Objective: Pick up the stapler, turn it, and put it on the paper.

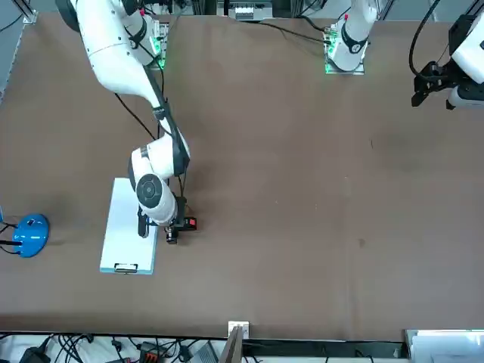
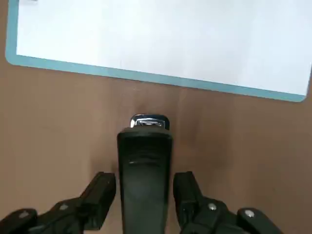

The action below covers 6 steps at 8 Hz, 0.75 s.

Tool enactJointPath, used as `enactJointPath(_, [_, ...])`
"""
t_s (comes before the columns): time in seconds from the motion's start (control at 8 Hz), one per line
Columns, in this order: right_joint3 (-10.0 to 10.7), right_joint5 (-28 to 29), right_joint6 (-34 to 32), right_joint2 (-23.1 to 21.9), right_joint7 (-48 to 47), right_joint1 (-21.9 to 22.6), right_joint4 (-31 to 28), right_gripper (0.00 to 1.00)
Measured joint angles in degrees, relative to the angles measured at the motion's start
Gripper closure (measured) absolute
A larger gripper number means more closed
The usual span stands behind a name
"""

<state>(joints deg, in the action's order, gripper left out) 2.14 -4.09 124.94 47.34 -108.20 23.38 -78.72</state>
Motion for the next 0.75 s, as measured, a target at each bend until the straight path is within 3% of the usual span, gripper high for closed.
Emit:
enactJointPath(0.12, [0.0, -0.08, 0.07, 0.07, 0.0, 0.01, 0.0, 0.33])
enactJointPath(0.25, [0.0, -0.17, 0.11, 0.06, 0.0, 0.03, 0.11, 0.53])
enactJointPath(0.38, [0.0, -0.24, 0.12, 0.06, 0.0, 0.08, 0.22, 0.59])
enactJointPath(0.75, [0.0, -1.37, -1.37, -1.42, 4.84, 0.28, 1.58, 0.59])
